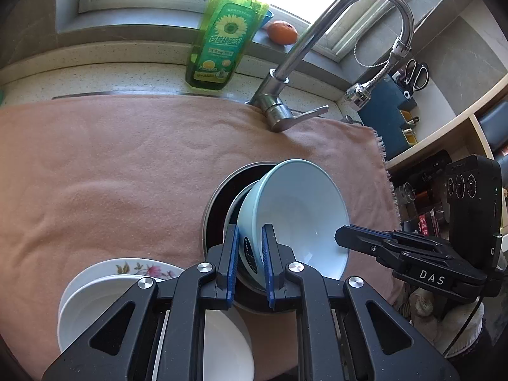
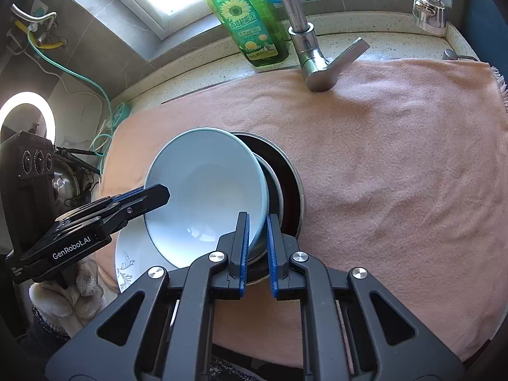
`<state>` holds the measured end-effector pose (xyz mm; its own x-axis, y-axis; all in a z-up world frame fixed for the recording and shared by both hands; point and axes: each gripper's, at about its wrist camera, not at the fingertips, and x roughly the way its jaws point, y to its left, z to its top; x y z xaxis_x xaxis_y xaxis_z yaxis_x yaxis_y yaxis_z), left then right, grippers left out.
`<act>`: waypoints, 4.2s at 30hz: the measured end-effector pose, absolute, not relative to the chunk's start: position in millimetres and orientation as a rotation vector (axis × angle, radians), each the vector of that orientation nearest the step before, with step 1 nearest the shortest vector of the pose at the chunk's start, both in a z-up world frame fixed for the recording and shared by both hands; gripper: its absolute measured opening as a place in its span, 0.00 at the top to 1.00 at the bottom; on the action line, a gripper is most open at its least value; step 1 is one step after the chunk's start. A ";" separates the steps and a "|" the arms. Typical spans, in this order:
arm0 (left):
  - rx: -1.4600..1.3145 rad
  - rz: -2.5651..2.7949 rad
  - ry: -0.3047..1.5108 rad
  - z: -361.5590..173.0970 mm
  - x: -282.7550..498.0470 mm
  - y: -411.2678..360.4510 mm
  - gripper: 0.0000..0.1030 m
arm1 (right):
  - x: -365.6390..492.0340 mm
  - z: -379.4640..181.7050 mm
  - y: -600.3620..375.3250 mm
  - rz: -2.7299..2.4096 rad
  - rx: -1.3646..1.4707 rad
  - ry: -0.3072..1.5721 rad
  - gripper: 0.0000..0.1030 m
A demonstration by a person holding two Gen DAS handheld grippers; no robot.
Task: Organize plates and bowls
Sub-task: 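Lower the white bowl into the red bowl and open both tools, then grasp the rim of the nested bowl stack with both tools, then lift the nested bowls and carry them over the plate stack with both tools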
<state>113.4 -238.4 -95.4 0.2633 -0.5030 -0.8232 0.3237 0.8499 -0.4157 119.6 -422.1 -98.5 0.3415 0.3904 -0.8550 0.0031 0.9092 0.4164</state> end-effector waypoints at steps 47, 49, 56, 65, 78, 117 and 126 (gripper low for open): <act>-0.299 -0.477 1.181 -99.3 113.9 -198.3 0.64 | 91.8 -91.3 -453.5 0.205 0.413 1.076 0.41; -0.287 -0.457 1.170 -98.9 113.3 -196.9 0.64 | 89.2 -93.5 -461.3 0.191 0.429 1.069 0.41; -0.266 -0.417 1.164 -107.0 113.1 -197.2 0.64 | 89.2 -108.8 -482.4 0.175 0.472 1.080 0.42; -0.236 -0.423 1.188 -112.9 117.3 -202.2 0.67 | 94.0 -124.0 -475.9 0.232 0.548 1.126 0.62; -0.173 -0.496 1.217 -120.8 123.6 -213.1 0.81 | 93.4 -127.7 -462.9 0.168 0.580 1.117 0.73; -0.154 -0.547 1.214 -117.5 127.4 -229.1 0.91 | 102.5 -128.3 -446.0 0.164 0.542 1.166 0.87; -0.190 -0.579 1.166 -88.0 122.3 -212.5 0.91 | 92.2 -98.5 -438.6 0.176 0.533 1.123 0.87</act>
<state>122.3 -212.5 -88.0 0.2677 -0.5217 -0.8101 0.3304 0.8395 -0.4314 92.2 -438.6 -98.5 0.4342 0.3955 -0.8094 0.1287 0.8620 0.4903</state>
